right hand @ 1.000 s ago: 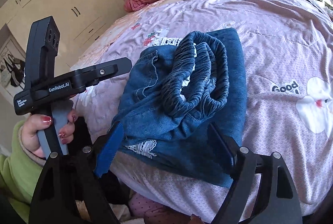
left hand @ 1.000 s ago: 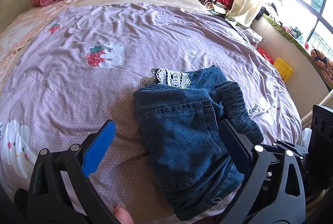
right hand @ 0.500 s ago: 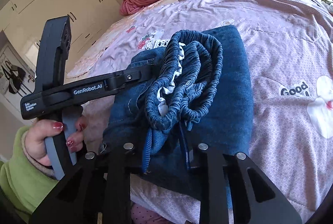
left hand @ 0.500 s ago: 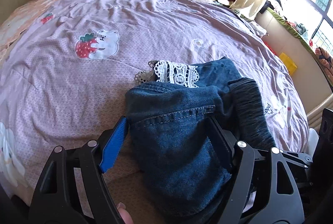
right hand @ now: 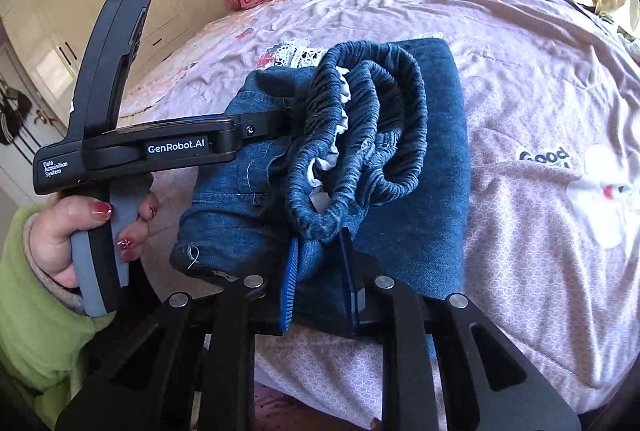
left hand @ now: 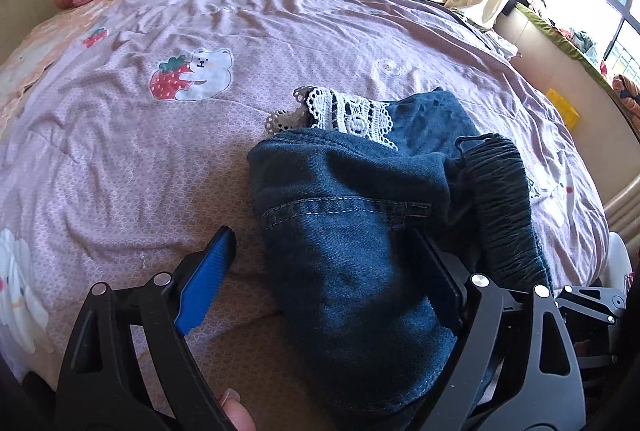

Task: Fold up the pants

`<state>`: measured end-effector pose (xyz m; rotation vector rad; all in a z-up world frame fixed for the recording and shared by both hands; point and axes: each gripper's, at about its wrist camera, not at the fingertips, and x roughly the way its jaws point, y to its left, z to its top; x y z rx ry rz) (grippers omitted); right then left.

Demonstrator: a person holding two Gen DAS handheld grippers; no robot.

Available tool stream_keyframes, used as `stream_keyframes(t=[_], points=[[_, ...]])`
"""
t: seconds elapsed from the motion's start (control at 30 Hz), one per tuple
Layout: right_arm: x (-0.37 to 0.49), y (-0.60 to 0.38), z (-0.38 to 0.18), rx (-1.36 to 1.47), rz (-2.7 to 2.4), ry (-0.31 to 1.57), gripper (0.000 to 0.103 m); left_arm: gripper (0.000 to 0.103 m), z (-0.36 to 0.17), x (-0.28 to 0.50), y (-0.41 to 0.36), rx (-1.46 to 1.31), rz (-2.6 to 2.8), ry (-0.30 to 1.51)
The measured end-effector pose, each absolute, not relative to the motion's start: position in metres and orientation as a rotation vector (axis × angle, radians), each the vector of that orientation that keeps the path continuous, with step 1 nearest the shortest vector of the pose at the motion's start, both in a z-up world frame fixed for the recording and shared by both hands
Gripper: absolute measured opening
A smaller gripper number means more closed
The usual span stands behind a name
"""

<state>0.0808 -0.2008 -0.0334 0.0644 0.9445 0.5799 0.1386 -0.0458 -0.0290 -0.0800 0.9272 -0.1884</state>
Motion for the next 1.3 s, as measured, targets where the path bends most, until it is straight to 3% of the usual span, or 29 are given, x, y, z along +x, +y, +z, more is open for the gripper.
stream_keyframes(t=[0.57, 0.77, 1.3], points=[[0.08, -0.245, 0.008, 0.092, 0.494, 0.808, 0.058, 0.09, 0.011, 0.107, -0.044, -0.079, -0.192, 0.826], [0.092, -0.256, 0.014, 0.076, 0.473, 0.786, 0.063, 0.093, 0.014, 0.103, -0.043, -0.069, -0.182, 0.82], [0.141, -0.257, -0.012, 0.03, 0.446, 0.87, 0.066, 0.093, -0.016, 0.116, -0.039, -0.063, -0.16, 0.891]])
